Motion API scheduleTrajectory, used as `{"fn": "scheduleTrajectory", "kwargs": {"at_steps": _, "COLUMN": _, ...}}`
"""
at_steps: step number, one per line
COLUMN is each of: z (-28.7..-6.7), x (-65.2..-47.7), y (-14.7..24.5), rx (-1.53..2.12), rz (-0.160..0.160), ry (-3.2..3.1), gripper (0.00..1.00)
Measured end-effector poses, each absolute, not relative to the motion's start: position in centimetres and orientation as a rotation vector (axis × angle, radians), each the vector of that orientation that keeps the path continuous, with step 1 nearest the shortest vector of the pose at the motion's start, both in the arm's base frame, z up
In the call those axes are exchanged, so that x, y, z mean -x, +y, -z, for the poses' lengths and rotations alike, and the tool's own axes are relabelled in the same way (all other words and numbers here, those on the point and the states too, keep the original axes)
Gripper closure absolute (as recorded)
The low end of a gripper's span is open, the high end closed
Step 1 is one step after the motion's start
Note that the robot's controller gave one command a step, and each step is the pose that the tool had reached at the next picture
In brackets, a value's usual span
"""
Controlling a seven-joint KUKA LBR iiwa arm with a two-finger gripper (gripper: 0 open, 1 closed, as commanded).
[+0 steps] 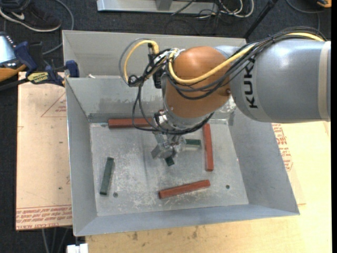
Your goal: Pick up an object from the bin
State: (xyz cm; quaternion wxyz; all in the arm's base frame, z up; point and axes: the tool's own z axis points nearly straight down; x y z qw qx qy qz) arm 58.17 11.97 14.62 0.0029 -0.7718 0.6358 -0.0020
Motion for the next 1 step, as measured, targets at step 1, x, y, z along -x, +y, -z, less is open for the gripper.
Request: {"fn": "scheduleTrajectory", "kwargs": {"at_steps": 1, "z": -24.93, "x": -57.06, "y": 15.77, "rx": 2.384, "rz": 0.006, "ry": 2.028, "gripper": 1.00}}
